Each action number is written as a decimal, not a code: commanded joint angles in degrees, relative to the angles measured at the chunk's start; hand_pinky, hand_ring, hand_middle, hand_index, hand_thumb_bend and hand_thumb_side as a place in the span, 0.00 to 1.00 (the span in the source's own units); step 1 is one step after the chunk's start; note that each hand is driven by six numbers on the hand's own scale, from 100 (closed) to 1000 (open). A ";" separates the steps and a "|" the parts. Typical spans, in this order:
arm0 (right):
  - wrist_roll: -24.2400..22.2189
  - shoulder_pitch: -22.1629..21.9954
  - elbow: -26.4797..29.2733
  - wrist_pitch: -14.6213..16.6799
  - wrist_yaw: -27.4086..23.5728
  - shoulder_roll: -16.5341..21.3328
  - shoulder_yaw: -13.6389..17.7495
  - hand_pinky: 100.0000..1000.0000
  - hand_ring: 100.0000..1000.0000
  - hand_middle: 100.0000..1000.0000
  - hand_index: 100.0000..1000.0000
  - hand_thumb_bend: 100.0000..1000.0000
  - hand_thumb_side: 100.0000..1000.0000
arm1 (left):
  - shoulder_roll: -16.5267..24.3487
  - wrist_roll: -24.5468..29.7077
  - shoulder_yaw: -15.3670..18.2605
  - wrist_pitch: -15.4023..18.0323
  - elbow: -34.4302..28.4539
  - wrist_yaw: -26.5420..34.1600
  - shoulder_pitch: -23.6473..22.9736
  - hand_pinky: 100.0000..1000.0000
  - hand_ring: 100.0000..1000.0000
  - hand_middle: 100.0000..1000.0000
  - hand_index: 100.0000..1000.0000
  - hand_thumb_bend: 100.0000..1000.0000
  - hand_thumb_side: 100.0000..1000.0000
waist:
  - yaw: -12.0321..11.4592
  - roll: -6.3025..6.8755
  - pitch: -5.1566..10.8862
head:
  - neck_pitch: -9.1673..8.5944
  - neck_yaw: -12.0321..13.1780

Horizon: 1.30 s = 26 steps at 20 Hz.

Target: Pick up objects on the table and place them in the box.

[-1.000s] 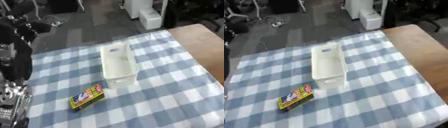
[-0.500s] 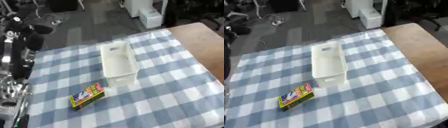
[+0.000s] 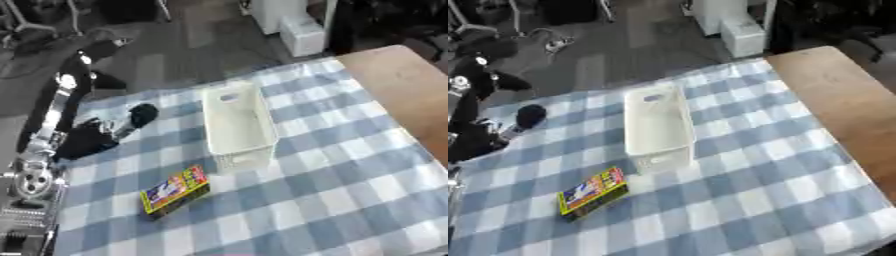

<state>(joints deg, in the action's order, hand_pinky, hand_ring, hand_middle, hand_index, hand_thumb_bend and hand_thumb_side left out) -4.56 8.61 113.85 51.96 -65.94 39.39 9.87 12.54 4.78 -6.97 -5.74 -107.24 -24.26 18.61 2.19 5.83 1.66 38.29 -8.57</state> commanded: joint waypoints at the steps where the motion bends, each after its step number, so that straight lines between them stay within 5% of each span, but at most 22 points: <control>1: -0.18 0.31 0.74 0.01 0.17 1.89 0.31 0.44 0.42 0.42 0.55 0.00 1.00 | 0.50 2.98 0.41 -1.15 -0.69 -2.33 0.61 0.66 0.59 0.90 0.86 0.76 0.62 | -0.08 -0.40 0.31 | 0.05 0.26; 26: -0.27 0.32 0.74 0.01 0.10 1.93 0.30 0.44 0.42 0.42 0.55 0.00 1.00 | 0.51 23.53 0.04 -0.31 0.97 -17.09 0.49 0.73 0.65 0.91 0.83 0.66 0.67 | -0.07 -0.37 0.30 | 0.08 0.25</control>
<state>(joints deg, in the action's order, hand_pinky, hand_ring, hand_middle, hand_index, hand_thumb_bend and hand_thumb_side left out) -4.58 8.61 113.85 51.95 -65.94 39.39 9.87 12.54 27.29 -6.98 -6.43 -105.92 -40.56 18.61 2.19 5.83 1.66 38.29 -8.56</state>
